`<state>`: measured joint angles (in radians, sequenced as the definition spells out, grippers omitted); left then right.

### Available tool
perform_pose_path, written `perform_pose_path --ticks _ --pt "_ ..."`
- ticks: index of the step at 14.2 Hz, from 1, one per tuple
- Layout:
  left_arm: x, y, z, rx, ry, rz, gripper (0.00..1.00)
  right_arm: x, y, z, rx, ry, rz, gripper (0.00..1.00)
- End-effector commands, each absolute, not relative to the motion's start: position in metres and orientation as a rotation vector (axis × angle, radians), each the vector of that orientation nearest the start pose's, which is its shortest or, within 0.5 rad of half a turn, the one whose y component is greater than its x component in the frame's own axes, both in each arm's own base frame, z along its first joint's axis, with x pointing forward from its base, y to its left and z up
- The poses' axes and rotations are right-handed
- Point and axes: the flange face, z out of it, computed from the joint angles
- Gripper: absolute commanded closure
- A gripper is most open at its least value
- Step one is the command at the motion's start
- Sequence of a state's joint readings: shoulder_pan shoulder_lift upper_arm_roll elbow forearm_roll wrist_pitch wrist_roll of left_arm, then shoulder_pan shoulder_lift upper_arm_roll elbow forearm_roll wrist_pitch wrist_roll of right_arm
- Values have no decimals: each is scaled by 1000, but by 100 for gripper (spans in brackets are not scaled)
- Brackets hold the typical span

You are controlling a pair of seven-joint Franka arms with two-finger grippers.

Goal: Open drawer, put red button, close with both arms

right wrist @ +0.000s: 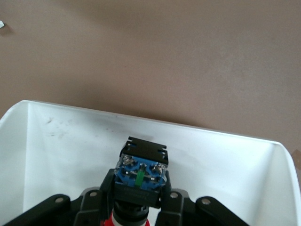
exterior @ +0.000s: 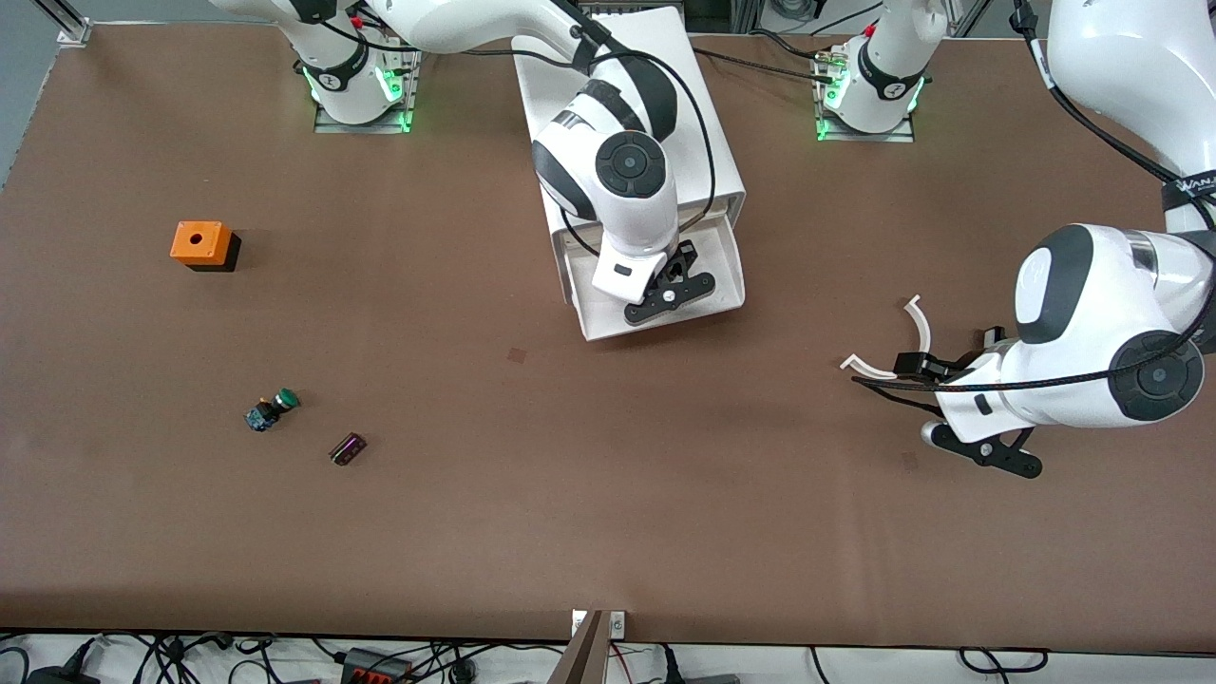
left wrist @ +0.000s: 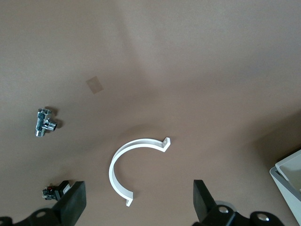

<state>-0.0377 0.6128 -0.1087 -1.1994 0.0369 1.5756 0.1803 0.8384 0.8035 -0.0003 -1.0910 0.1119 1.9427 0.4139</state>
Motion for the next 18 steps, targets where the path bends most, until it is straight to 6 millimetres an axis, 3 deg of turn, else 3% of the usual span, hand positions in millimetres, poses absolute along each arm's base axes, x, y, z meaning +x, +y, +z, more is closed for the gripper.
perform_pose_path --ticks 1,2,3,4,9,11,13,14,15,16,18 --pt "700 -82 415 -3103 491 355 0 507 579 347 -2977 -561 53 72" --pt "700 -82 415 -3103 491 355 0 507 579 346 -2979 -562 54 66" --pt "700 -82 415 -3103 491 355 0 507 578 342 -2984 -567 58 37" --pt "700 -82 415 -3103 491 355 0 505 580 342 -2993 -578 47 0" --pt "700 -83 415 -3104 494 355 0 509 579 360 -2986 -569 4 0" --pt "700 -83 417 -3109 477 348 0 526 561 387 -2979 -521 -47 0" --pt "695 -93 408 -3114 443 379 0 569 512 422 -2977 -393 -109 0" --pt "693 -98 405 -3133 368 382 0 586 491 426 -2985 -342 -116 0" --pt "691 -109 400 -3161 296 379 0 603 468 432 -3000 -290 -136 0" --pt "688 -124 395 -3175 238 371 0 616 442 452 -3019 -250 -171 0" --pt "684 -154 378 -3205 107 320 0 634 401 451 -3107 -198 -144 0"
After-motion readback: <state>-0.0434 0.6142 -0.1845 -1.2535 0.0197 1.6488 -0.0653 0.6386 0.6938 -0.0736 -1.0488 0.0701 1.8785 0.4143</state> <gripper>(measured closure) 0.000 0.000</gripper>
